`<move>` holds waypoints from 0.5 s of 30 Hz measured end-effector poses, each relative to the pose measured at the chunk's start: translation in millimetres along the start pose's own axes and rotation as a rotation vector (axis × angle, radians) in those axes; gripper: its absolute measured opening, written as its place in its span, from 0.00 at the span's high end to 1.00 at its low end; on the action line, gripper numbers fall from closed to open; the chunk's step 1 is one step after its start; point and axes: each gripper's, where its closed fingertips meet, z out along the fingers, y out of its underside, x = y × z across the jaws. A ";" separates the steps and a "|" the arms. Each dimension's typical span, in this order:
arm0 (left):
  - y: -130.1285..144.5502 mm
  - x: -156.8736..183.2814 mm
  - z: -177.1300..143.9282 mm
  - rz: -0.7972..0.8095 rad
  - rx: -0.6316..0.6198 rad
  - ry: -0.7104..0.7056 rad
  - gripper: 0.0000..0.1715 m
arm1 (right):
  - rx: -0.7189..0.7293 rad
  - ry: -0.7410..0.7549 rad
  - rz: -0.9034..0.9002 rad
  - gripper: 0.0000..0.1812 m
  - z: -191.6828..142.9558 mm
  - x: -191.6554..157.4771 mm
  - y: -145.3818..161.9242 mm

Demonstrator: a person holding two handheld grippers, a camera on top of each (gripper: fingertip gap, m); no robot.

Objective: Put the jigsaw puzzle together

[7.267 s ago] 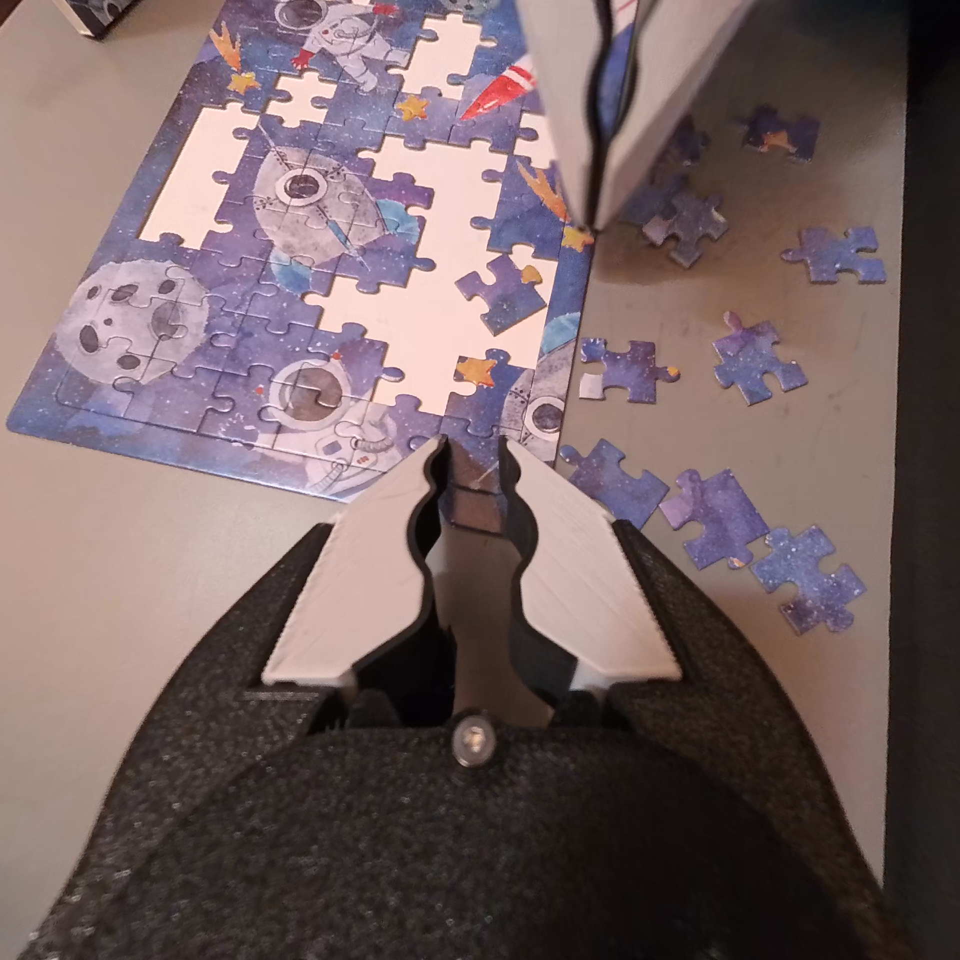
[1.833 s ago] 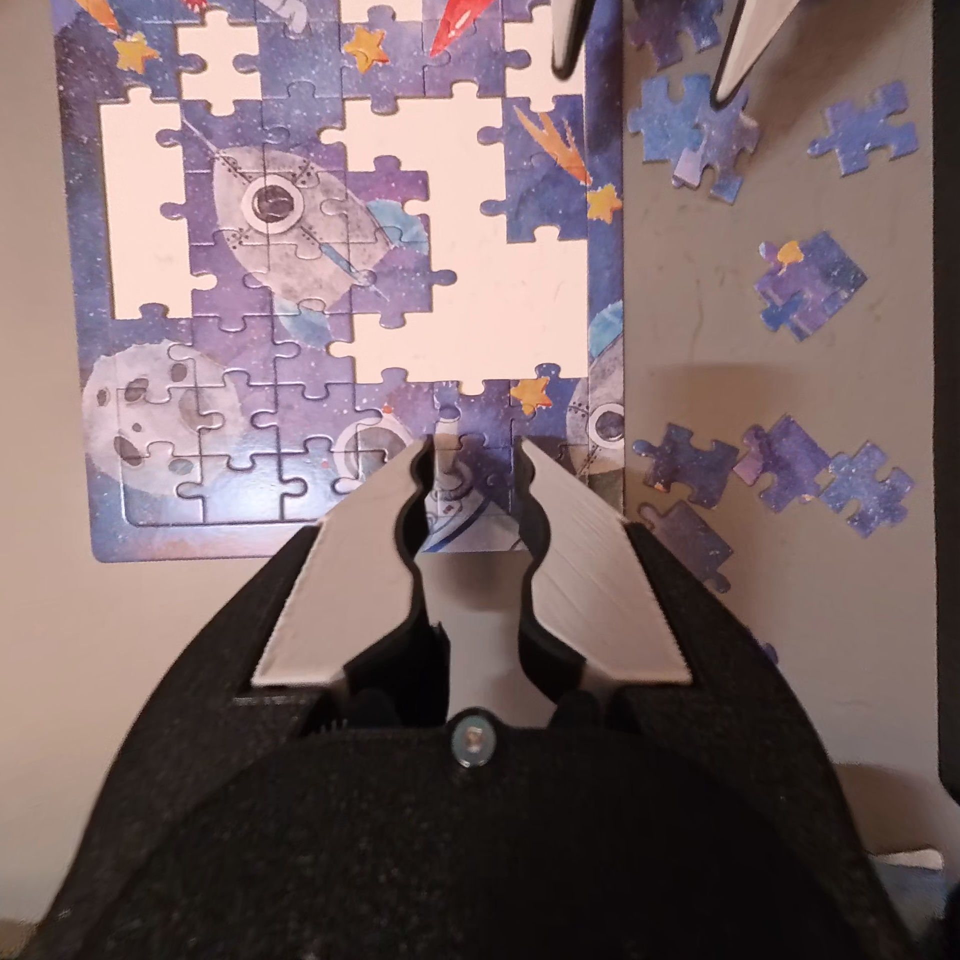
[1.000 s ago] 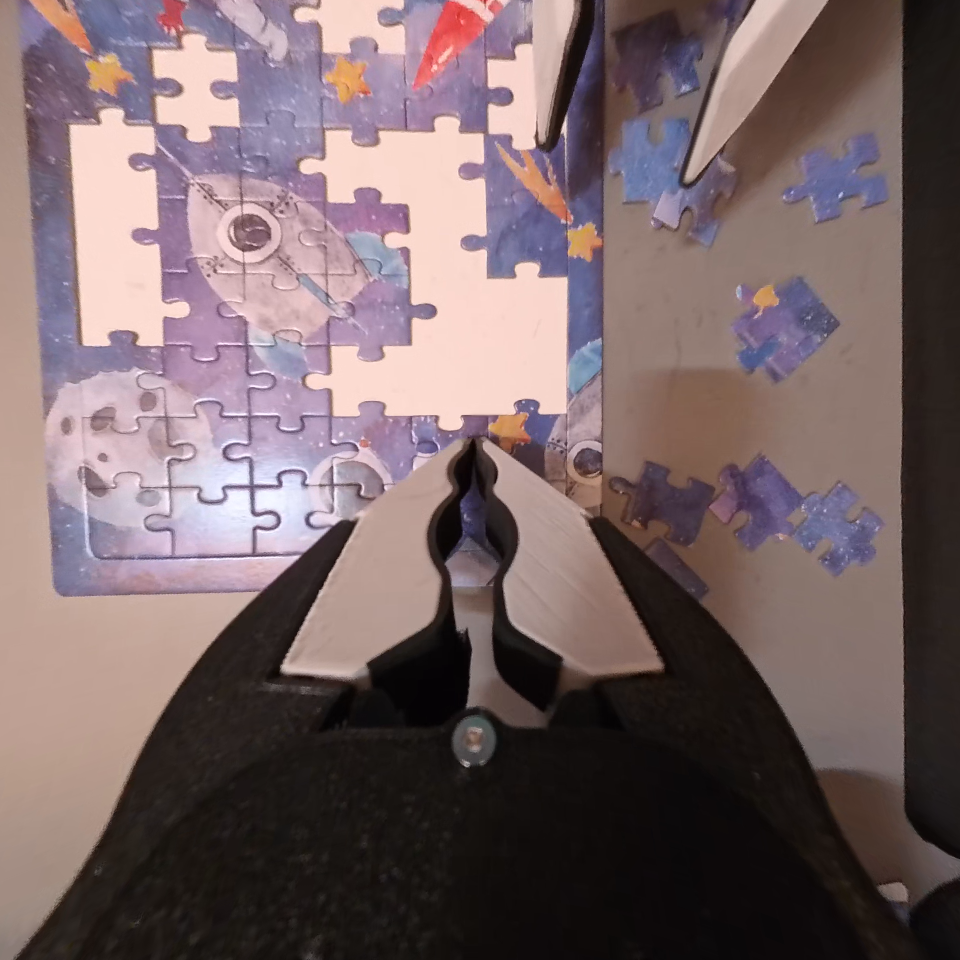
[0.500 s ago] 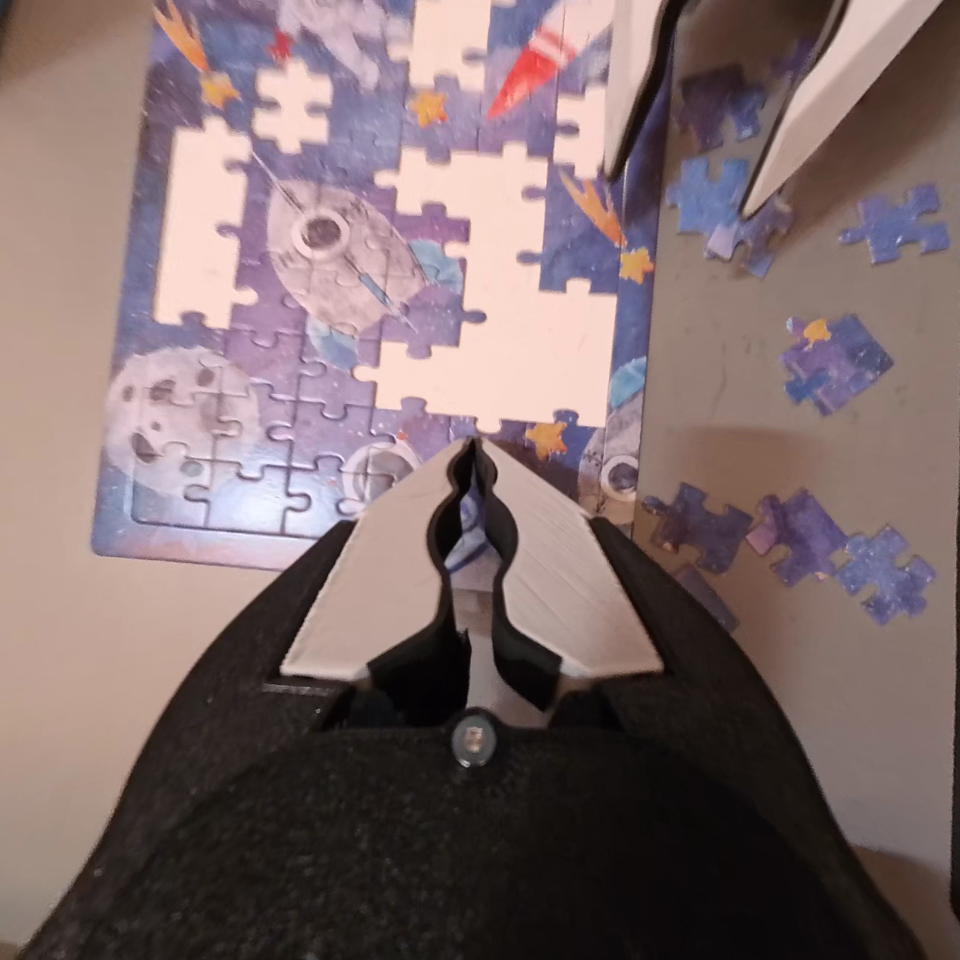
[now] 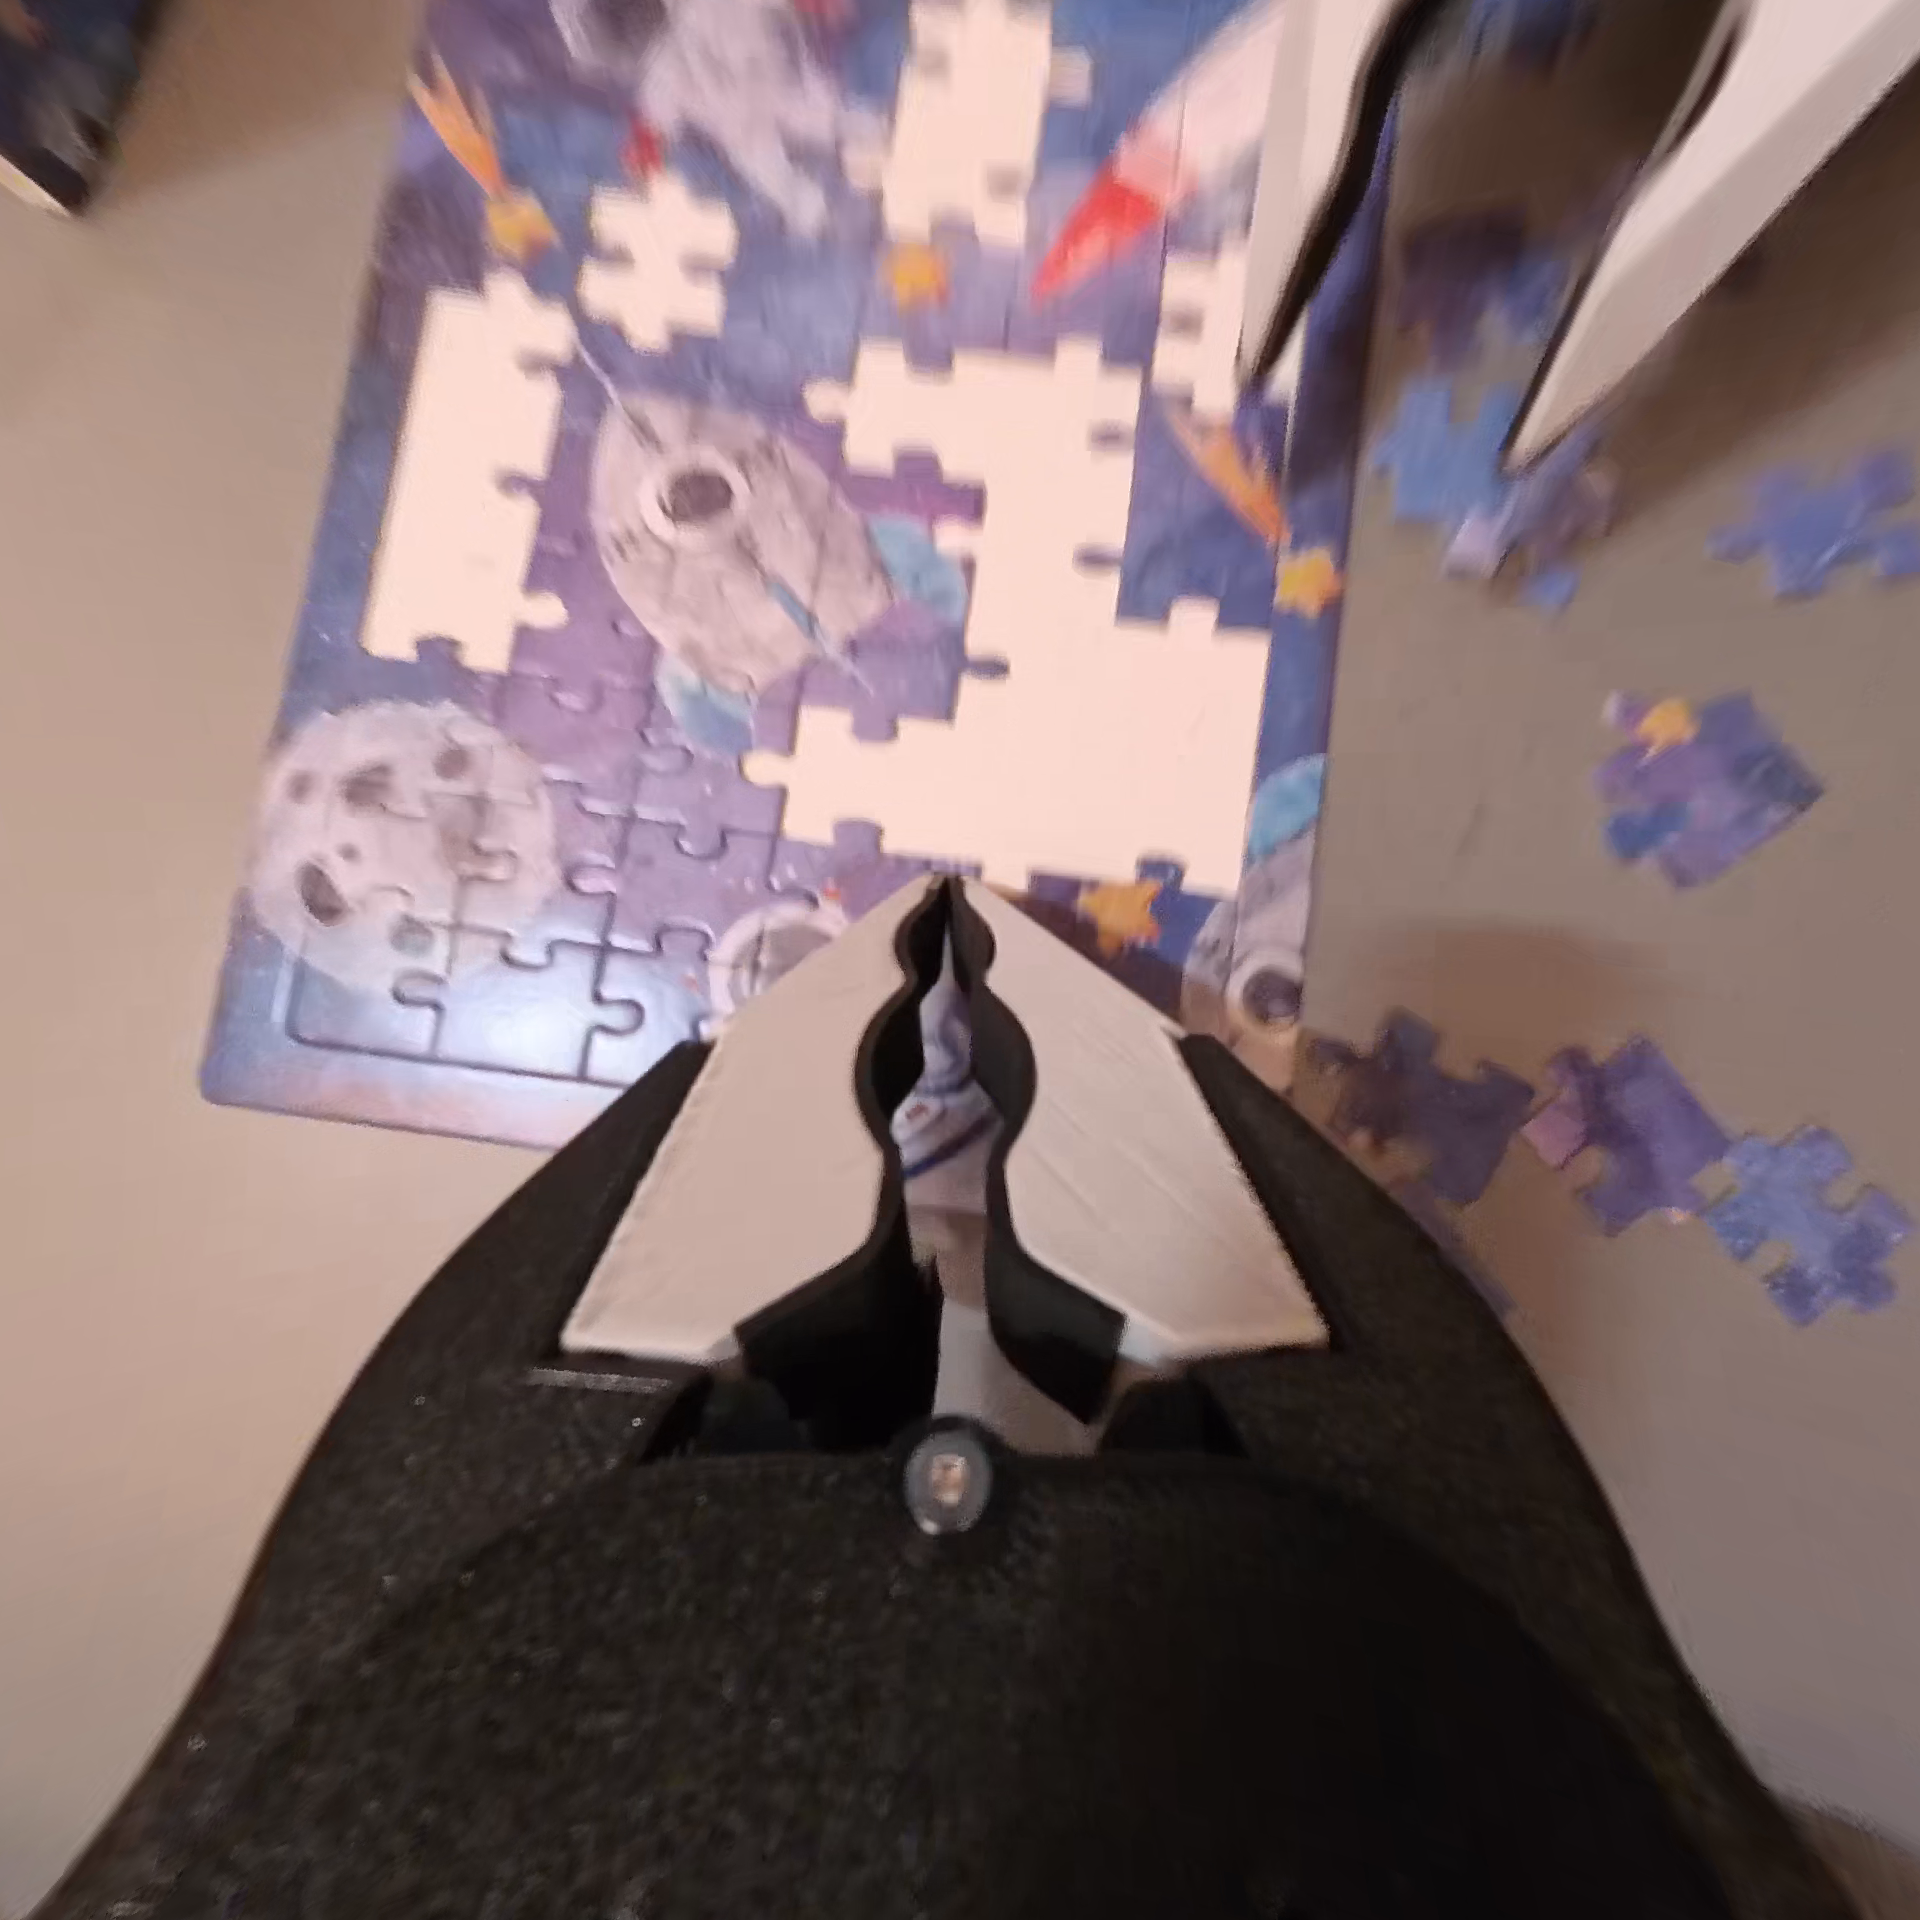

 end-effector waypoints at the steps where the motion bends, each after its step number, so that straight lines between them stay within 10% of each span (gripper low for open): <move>1: 0.0 -0.1 -0.9 0.013 0.006 -0.012 1.00 | 0.001 0.000 0.003 0.79 0.0 0.2 0.0; 7: -21.8 -18.7 -71.5 -0.074 0.093 -0.207 1.00 | 0.010 0.010 -0.005 0.79 -0.7 1.3 -1.5; 15: 77.3 43.1 -139.6 -0.354 -0.085 -0.353 0.96 | 0.028 0.051 -0.018 0.81 -3.3 6.1 -5.1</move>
